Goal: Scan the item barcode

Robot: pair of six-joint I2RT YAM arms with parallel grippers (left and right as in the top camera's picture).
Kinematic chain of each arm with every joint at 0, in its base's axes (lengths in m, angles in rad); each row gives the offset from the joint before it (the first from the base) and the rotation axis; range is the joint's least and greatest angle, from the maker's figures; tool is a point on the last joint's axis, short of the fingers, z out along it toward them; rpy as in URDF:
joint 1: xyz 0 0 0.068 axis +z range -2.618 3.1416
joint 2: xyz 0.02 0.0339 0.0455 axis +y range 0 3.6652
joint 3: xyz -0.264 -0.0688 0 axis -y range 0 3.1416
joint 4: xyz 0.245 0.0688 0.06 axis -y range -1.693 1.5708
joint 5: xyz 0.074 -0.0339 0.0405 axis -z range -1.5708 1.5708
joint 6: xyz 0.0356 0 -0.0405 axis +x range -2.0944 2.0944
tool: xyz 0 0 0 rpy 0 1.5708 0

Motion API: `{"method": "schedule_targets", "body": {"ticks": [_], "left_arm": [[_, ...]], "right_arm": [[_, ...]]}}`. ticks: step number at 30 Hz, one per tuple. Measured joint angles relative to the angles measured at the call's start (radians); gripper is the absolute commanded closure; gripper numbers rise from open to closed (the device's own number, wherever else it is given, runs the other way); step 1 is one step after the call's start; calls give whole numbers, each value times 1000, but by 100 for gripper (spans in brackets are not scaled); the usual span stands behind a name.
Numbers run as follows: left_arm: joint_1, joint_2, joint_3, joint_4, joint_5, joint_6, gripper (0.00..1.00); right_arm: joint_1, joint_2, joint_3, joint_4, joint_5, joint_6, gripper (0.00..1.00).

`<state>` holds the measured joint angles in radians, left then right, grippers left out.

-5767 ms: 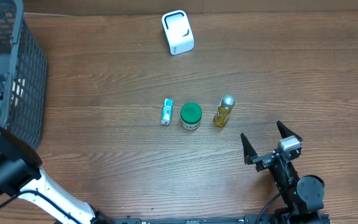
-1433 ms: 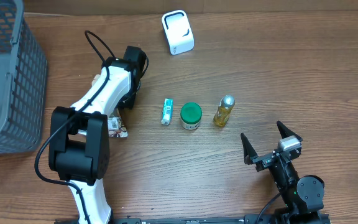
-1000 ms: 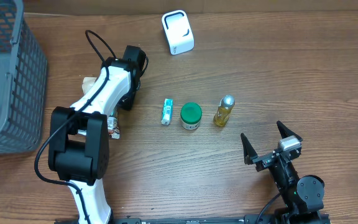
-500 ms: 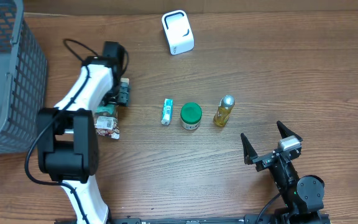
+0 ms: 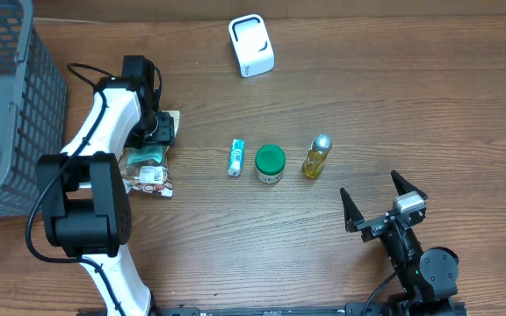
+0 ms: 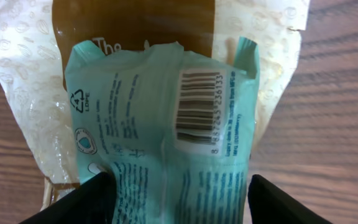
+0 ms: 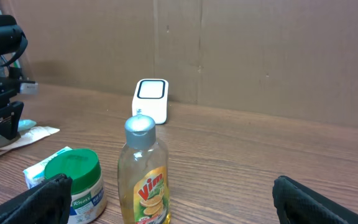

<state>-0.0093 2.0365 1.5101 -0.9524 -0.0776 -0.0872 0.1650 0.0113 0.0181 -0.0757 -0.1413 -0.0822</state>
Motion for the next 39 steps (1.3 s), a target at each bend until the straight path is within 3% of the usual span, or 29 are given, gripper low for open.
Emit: {"method": "schedule_targets", "body": {"ticks": [14, 21, 24, 25, 39], "left_arm": [[0, 0, 89, -73, 34, -69, 33], [0, 0, 54, -60, 37, -76, 60], [0, 0, 43, -55, 38, -81, 91], [0, 0, 42, -56, 38, -81, 96], [-2, -1, 134, -163, 113, -79, 96]], "right_arm": [[0, 0, 0, 0, 0, 0, 0], [0, 0, 0, 0, 0, 0, 0], [0, 0, 0, 0, 0, 0, 0], [0, 0, 0, 0, 0, 0, 0], [0, 0, 0, 0, 0, 0, 0]]}}
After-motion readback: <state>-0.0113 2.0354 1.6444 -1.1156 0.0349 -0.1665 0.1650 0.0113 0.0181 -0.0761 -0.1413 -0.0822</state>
